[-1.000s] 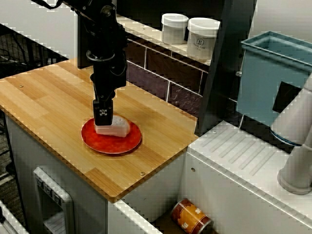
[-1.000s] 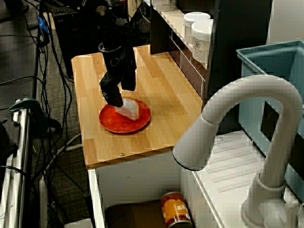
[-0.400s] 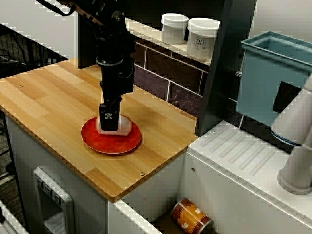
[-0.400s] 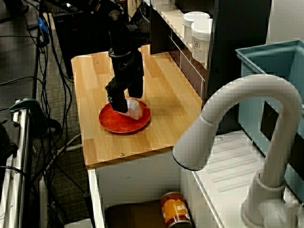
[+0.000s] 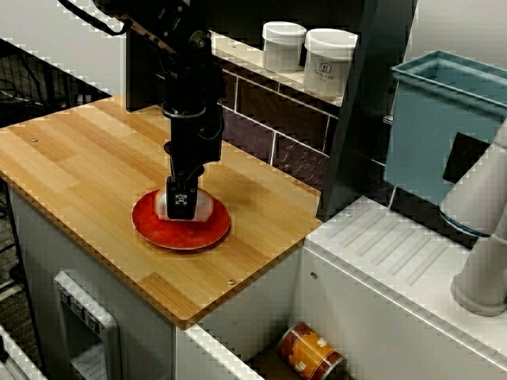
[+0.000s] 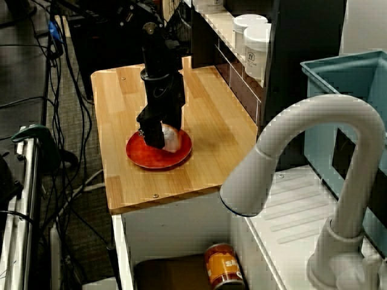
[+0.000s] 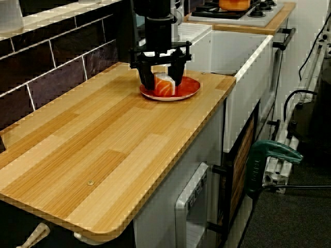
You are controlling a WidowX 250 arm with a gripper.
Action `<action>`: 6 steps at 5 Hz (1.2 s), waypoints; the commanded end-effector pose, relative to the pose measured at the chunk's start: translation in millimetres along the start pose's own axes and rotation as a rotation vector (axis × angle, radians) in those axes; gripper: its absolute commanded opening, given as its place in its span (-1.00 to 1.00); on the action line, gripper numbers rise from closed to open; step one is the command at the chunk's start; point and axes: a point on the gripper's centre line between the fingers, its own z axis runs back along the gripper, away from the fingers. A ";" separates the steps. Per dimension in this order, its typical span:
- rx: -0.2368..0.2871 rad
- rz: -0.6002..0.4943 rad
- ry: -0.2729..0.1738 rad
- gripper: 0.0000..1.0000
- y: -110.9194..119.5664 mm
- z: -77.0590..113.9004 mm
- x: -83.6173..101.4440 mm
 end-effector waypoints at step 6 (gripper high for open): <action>0.046 0.338 -0.086 -1.00 88.4 36.6 -73.3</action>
